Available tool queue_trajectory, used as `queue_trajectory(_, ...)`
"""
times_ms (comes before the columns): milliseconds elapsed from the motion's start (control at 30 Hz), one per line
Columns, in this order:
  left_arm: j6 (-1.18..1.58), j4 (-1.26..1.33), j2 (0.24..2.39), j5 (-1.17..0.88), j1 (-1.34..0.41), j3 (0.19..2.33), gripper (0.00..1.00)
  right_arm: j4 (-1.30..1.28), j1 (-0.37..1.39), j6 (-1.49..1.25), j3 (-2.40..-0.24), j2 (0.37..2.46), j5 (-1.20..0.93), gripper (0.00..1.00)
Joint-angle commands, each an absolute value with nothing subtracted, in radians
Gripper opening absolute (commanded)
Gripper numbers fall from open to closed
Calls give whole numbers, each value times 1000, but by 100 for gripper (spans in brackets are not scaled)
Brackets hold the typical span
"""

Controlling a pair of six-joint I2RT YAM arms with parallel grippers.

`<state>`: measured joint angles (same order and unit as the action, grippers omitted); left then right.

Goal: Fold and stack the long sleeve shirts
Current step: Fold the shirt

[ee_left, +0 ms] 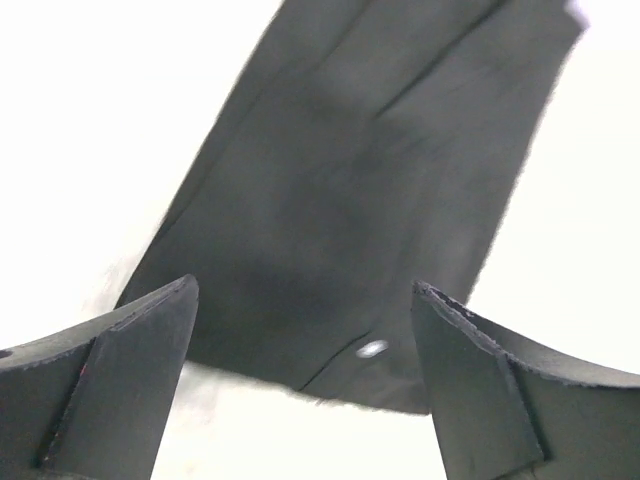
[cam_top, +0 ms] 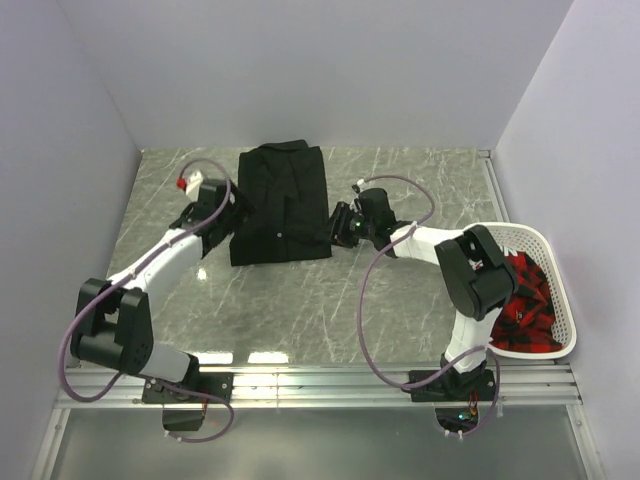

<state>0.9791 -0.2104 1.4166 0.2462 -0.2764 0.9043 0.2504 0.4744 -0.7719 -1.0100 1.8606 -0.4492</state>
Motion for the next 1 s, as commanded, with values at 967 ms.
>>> queue_trajectory(967, 612, -276, 2292, 135, -193, 1734, 61, 184, 672, -744, -838, 1604, -301, 56)
